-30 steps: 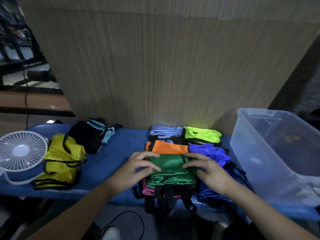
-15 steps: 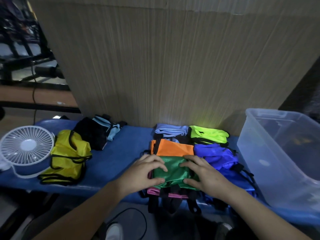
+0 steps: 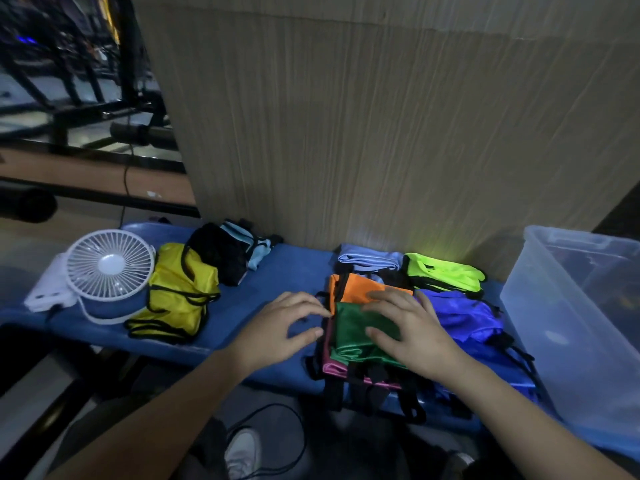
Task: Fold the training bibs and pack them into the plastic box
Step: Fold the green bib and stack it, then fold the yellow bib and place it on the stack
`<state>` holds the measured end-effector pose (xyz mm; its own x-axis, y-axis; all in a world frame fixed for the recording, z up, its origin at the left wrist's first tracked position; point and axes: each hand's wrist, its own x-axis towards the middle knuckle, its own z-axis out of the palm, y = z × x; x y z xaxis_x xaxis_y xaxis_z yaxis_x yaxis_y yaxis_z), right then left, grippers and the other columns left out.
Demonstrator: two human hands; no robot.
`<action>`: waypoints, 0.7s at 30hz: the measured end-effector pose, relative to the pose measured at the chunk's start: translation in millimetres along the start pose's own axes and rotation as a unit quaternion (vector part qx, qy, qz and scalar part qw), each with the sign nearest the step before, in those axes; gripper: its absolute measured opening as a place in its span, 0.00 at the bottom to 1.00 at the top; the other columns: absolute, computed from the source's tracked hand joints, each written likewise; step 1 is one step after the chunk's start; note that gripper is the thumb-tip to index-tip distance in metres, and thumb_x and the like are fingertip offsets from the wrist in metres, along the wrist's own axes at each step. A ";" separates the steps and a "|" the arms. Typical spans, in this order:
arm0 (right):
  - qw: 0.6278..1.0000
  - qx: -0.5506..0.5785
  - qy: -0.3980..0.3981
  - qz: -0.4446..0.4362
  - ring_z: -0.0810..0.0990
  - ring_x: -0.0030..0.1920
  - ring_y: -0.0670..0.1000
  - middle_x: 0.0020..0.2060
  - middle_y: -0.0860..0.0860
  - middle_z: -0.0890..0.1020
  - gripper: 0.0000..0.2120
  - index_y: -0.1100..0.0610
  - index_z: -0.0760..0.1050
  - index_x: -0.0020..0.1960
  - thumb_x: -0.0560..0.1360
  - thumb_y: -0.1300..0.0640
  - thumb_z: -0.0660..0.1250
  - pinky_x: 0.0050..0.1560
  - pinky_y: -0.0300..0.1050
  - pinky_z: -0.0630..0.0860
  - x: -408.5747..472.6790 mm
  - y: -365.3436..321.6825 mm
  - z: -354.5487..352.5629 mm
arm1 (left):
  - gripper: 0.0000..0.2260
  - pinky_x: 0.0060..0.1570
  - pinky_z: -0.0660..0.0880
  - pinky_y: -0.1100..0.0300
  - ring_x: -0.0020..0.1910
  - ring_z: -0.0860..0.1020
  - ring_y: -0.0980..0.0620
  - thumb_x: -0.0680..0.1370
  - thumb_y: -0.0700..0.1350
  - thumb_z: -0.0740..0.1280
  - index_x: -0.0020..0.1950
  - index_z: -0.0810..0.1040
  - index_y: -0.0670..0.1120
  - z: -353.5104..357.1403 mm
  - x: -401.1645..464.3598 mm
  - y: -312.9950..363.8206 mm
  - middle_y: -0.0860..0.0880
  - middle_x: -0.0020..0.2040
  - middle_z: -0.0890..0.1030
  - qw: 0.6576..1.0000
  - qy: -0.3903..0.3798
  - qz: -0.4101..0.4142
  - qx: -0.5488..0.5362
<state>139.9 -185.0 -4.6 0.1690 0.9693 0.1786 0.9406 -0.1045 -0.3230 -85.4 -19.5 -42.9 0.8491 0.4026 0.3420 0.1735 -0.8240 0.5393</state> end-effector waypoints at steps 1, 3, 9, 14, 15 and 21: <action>1.000 0.001 -0.002 -0.011 0.59 0.76 0.43 0.71 0.37 0.69 0.29 0.39 0.73 0.67 0.71 0.31 0.50 0.77 0.56 0.43 5.5 -10.2 1.9 | 0.13 0.62 0.69 0.61 0.62 0.72 0.59 0.80 0.59 0.62 0.63 0.79 0.59 -7.9 -6.9 -5.6 0.63 0.60 0.75 1.000 0.022 -0.007 0.006; 0.999 0.007 -0.016 -0.034 0.58 0.76 0.44 0.70 0.38 0.70 0.30 0.39 0.73 0.67 0.70 0.31 0.50 0.78 0.56 0.44 17.6 -30.1 8.9 | 0.12 0.59 0.71 0.60 0.59 0.74 0.57 0.80 0.58 0.63 0.60 0.80 0.58 -25.1 -23.2 -18.6 0.61 0.57 0.76 0.997 0.068 -0.022 0.025; 0.994 0.027 -0.045 -0.099 0.67 0.72 0.45 0.66 0.40 0.75 0.32 0.43 0.74 0.67 0.70 0.32 0.50 0.76 0.58 0.52 58.6 -91.4 38.1 | 0.12 0.53 0.75 0.49 0.53 0.76 0.48 0.77 0.52 0.66 0.58 0.81 0.51 -71.5 -74.8 -58.7 0.54 0.54 0.76 0.970 0.181 -0.080 0.143; 0.989 0.033 -0.069 -0.129 0.69 0.69 0.47 0.65 0.42 0.75 0.24 0.44 0.73 0.68 0.76 0.36 0.58 0.74 0.54 0.56 94.6 -137.1 65.9 | 0.16 0.55 0.73 0.51 0.53 0.77 0.46 0.71 0.43 0.77 0.56 0.82 0.52 -98.8 -107.1 -80.8 0.53 0.54 0.77 0.935 0.237 -0.173 0.201; 0.988 0.035 -0.069 -0.133 0.69 0.69 0.47 0.66 0.42 0.75 0.22 0.44 0.72 0.69 0.77 0.38 0.61 0.74 0.52 0.56 100.9 -144.8 70.2 | 0.17 0.56 0.73 0.52 0.54 0.77 0.46 0.69 0.43 0.78 0.56 0.82 0.52 -102.0 -112.0 -82.9 0.52 0.54 0.77 0.929 0.242 -0.186 0.208; 0.991 0.042 -0.057 -0.117 0.71 0.67 0.52 0.67 0.47 0.73 0.26 0.44 0.64 0.73 0.77 0.42 0.66 0.66 0.48 0.63 138.0 -178.5 95.3 | 0.26 0.56 0.76 0.44 0.55 0.77 0.43 0.65 0.46 0.82 0.60 0.79 0.48 -103.4 -132.3 -101.2 0.48 0.56 0.74 0.929 0.239 -0.205 0.194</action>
<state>-32.7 -11.4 -10.9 -0.0899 0.9842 0.1528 0.9213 0.1405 -0.3625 -266.8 51.8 -63.2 0.3696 0.7688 0.5219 0.6788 -0.6069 0.4133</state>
